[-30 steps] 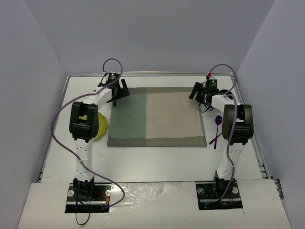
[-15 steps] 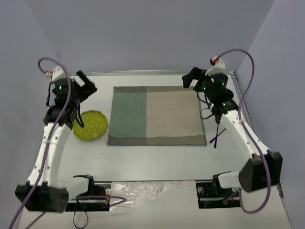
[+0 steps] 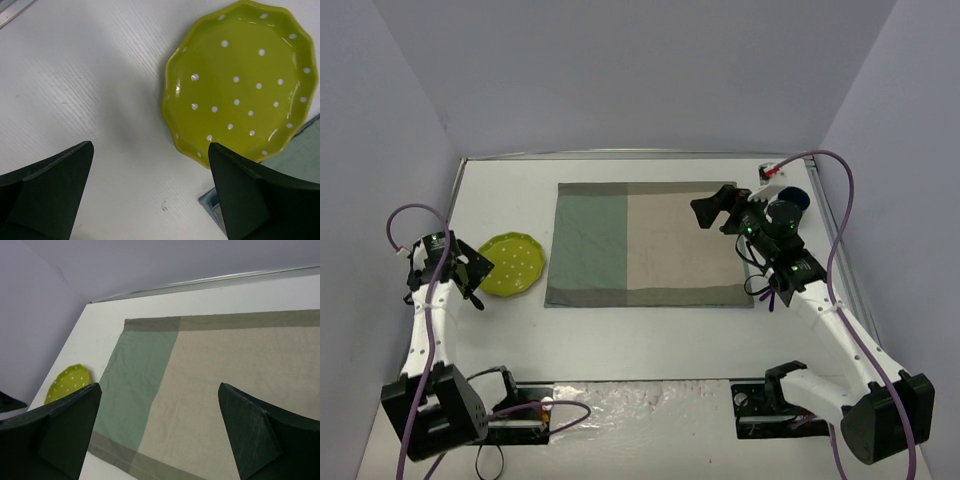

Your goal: Set the dinner table for one person

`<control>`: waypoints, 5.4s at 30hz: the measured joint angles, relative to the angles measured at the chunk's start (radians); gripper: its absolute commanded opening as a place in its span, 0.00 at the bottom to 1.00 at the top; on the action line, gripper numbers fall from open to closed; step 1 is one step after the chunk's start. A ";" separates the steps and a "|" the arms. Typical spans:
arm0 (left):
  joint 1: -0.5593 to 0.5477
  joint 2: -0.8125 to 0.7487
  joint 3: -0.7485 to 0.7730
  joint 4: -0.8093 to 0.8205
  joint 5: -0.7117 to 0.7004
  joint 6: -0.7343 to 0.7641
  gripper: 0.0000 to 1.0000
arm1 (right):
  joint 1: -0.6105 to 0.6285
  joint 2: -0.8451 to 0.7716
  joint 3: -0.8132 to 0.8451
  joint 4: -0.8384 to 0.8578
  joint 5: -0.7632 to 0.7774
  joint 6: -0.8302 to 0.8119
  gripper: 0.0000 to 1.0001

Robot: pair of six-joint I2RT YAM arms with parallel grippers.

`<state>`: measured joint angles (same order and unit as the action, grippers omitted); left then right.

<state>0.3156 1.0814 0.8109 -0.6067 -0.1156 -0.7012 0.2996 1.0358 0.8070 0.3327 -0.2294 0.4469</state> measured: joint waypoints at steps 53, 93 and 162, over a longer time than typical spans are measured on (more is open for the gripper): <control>0.110 0.508 0.085 0.267 0.191 0.072 0.49 | 0.075 0.067 -0.035 -0.024 -0.078 -0.052 1.00; 0.140 0.271 0.076 0.190 0.278 0.050 0.00 | 0.291 0.359 0.106 -0.044 -0.094 0.008 0.95; -0.669 0.800 0.304 0.901 0.418 -0.432 0.00 | 0.092 0.117 0.183 -0.368 0.152 -0.059 0.96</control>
<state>-0.3530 1.8816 1.1149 0.2939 0.3022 -1.1330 0.3912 1.1531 0.9904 -0.0353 -0.0776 0.3878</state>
